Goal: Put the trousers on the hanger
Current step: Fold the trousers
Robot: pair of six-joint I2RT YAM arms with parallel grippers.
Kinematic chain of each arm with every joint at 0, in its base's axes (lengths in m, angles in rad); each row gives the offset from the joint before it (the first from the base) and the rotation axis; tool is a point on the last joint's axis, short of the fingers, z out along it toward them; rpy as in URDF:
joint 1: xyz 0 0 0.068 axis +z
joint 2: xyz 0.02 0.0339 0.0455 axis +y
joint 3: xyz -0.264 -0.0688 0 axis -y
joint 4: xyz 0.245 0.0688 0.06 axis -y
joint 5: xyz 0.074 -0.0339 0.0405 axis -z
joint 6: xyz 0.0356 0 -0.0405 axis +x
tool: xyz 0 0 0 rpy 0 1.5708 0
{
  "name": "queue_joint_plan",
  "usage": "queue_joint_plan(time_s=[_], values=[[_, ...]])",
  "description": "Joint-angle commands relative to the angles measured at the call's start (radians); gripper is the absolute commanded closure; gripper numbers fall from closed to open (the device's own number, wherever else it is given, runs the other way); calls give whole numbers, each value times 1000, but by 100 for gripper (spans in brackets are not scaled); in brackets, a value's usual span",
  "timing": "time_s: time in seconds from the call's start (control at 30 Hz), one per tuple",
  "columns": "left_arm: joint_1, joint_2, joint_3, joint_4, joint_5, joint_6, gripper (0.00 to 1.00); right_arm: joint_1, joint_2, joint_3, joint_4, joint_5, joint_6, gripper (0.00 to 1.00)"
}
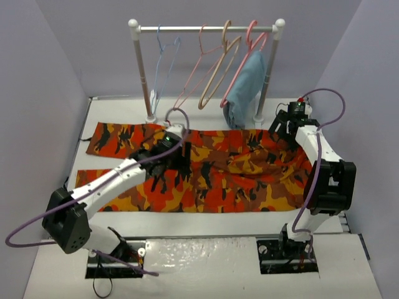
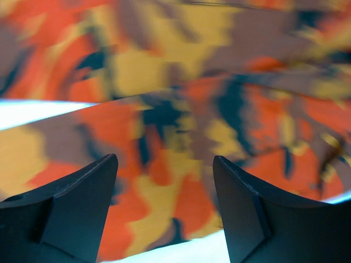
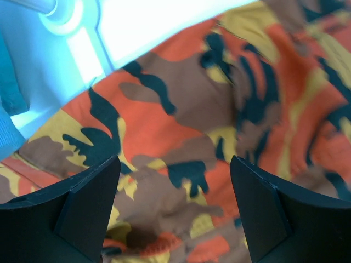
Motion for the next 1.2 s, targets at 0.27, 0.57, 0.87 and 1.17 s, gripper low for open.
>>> queue_joint_plan(time_s=[0.27, 0.57, 0.87, 1.17], values=[[-376, 411, 304, 316, 183, 242, 33, 32, 197, 59, 156, -30, -61, 23], [-444, 581, 338, 294, 343, 245, 34, 37, 296, 51, 189, 14, -49, 24], [-464, 622, 178, 283, 481, 203, 34, 25, 395, 133, 197, 79, -53, 25], [-490, 597, 75, 252, 555, 228, 34, 12, 475, 248, 195, 91, -52, 24]])
